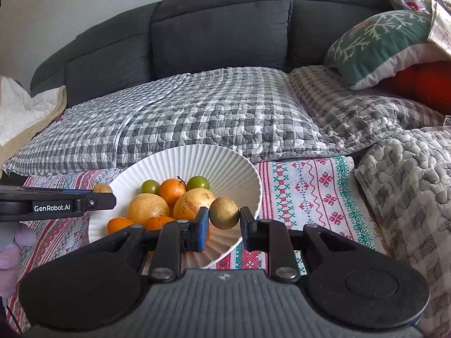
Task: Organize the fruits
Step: 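Carry the right gripper's yellow-brown fruit to the plate while the left carries its own, then open the right gripper over the plate while the left gripper releases its fruit, then withdraw both grippers from the plate toward the last two tomatoes, then lower the left gripper onto a yellow-green tomato and close it, then close the right gripper on an orange tomato while the left holds its own, then carry the right gripper's orange tomato to the plate while the left carries its own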
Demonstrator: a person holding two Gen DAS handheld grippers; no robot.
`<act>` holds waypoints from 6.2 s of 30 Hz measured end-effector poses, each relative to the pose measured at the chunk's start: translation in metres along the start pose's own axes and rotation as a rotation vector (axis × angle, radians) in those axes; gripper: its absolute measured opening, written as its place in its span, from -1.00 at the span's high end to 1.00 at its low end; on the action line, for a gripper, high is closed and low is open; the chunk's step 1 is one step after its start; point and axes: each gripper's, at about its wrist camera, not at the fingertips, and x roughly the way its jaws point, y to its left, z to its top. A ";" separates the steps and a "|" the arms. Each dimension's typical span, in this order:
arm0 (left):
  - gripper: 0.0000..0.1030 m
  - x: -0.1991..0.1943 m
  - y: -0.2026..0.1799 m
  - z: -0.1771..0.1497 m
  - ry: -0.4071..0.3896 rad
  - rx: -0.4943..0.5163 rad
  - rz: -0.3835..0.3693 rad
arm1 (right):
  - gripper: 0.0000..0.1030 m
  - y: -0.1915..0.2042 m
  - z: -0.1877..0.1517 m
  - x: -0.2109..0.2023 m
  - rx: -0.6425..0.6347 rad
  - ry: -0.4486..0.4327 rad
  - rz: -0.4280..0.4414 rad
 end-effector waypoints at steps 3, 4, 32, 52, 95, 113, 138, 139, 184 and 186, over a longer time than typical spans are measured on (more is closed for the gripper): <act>0.65 0.007 0.000 0.002 0.018 0.019 0.004 | 0.58 -0.001 0.000 0.003 0.004 0.004 -0.003; 0.65 0.009 0.000 0.002 0.023 0.023 0.005 | 0.58 -0.001 0.000 0.003 0.002 0.006 -0.003; -0.40 -0.036 -0.008 -0.017 0.017 0.007 0.024 | -0.39 0.001 -0.001 -0.030 0.049 0.018 -0.002; -0.83 -0.108 -0.033 -0.065 0.056 0.047 0.100 | -0.93 0.022 -0.031 -0.086 0.054 0.067 -0.049; -0.73 -0.080 0.008 -0.108 0.036 -0.018 0.169 | -0.99 0.059 -0.077 -0.050 -0.106 0.183 -0.190; 0.34 -0.056 -0.002 -0.099 0.043 -0.038 0.133 | -0.99 0.062 -0.082 -0.039 -0.132 0.214 -0.203; 0.61 -0.074 0.006 -0.103 0.105 0.015 0.145 | -0.77 0.077 -0.078 -0.016 -0.087 0.182 -0.070; 0.61 -0.074 0.006 -0.103 0.105 0.016 0.145 | -0.68 0.078 -0.077 -0.016 -0.084 0.179 -0.062; 0.62 -0.079 -0.010 -0.080 0.078 -0.035 0.066 | 0.40 0.059 -0.045 -0.042 0.013 0.088 0.038; 0.62 -0.076 -0.016 -0.074 0.070 -0.012 0.063 | 0.40 0.057 -0.040 -0.042 0.011 0.076 0.036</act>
